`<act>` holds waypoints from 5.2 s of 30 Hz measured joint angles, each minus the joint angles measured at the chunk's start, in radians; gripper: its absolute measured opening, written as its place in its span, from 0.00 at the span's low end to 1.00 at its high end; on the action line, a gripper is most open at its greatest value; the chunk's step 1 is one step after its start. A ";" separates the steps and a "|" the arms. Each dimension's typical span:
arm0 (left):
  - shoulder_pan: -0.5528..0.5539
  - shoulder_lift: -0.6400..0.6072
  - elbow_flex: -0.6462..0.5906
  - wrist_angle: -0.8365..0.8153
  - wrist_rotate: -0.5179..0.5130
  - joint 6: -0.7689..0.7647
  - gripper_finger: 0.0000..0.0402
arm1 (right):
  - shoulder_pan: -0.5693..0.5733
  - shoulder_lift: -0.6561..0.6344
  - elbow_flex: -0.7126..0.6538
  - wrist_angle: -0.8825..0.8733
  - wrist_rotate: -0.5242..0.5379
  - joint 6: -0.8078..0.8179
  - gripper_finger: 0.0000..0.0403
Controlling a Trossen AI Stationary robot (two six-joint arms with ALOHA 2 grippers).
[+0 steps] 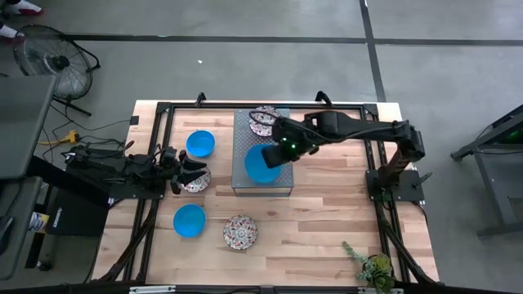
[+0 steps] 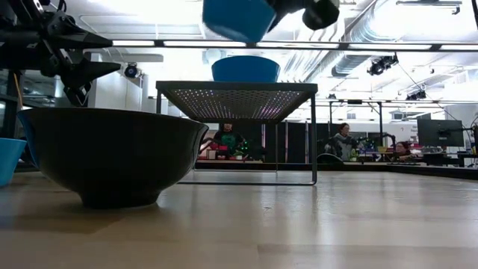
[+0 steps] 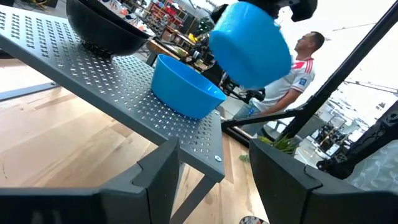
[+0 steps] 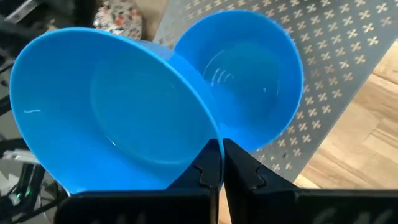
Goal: Pick & Place Mini bowls
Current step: Stack the blue bowl on the blue bowl on the shelf
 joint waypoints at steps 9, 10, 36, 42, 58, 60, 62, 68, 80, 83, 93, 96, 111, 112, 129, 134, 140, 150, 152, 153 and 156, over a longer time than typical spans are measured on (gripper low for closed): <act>0.000 0.000 0.000 0.000 0.007 0.000 0.47 | -0.057 0.045 -0.001 -0.014 -0.018 0.035 0.00; 0.000 0.000 0.000 0.000 0.007 0.000 0.47 | -0.060 0.045 -0.001 -0.021 -0.020 0.044 0.00; 0.000 0.000 0.000 0.000 0.006 0.000 0.47 | -0.097 0.089 -0.003 -0.086 -0.052 0.096 0.00; 0.000 0.000 0.000 0.000 0.005 0.000 0.47 | -0.097 0.089 -0.002 -0.097 -0.054 0.089 0.00; 0.000 0.000 0.000 0.000 0.003 0.000 0.47 | -0.101 0.089 -0.002 -0.105 -0.053 0.048 0.08; 0.000 0.000 0.000 0.000 0.003 0.000 0.47 | -0.102 0.089 -0.002 -0.105 -0.047 0.047 0.10; 0.000 0.000 0.000 0.000 0.003 0.000 0.47 | -0.104 0.089 -0.002 -0.105 -0.046 0.047 0.12; 0.000 0.000 0.000 0.000 0.003 0.000 0.47 | -0.104 0.088 -0.002 -0.105 -0.042 0.039 0.18; 0.000 0.000 0.000 0.000 0.007 0.000 0.47 | -0.104 0.042 -0.001 -0.101 -0.047 -0.020 0.21; 0.000 0.000 0.000 0.000 0.007 0.000 0.47 | -0.101 0.021 -0.001 -0.104 -0.044 -0.046 0.20; 0.000 0.000 0.000 0.000 0.007 0.000 0.47 | 0.022 -0.030 -0.001 -0.133 0.144 -0.234 0.09; 0.000 0.000 0.000 0.000 0.006 0.000 0.47 | 0.065 -0.046 -0.002 -0.130 0.252 -0.263 0.02; 0.000 0.000 0.000 0.000 0.006 0.000 0.47 | 0.131 -0.097 -0.111 0.047 0.360 -0.346 0.00; 0.000 0.000 0.000 0.000 0.006 0.000 0.47 | 0.136 -0.113 -0.162 0.115 0.353 -0.367 0.00; 0.000 0.000 0.000 0.000 0.006 0.000 0.47 | 0.123 -0.397 -0.810 0.910 0.402 -0.745 0.00; 0.000 0.000 0.000 0.000 0.006 0.000 0.47 | 0.072 -0.399 -0.870 1.030 0.348 -0.830 0.00; 0.000 0.000 0.000 0.000 0.006 0.000 0.47 | 0.031 -0.399 -0.900 1.060 0.311 -0.872 0.00; 0.000 0.000 0.000 0.000 0.006 0.000 0.47 | -0.007 -0.399 -0.903 1.038 0.223 -0.895 0.00; 0.000 0.000 0.000 0.000 0.006 0.000 0.47 | -0.013 -0.399 -0.903 1.037 0.212 -0.895 0.00; 0.000 0.000 0.000 0.000 0.006 0.000 0.47 | -0.014 -0.399 -0.903 1.037 0.209 -0.895 0.00; 0.000 0.000 0.000 0.000 0.006 0.000 0.47 | -0.020 -0.399 -0.903 1.035 0.194 -0.895 0.00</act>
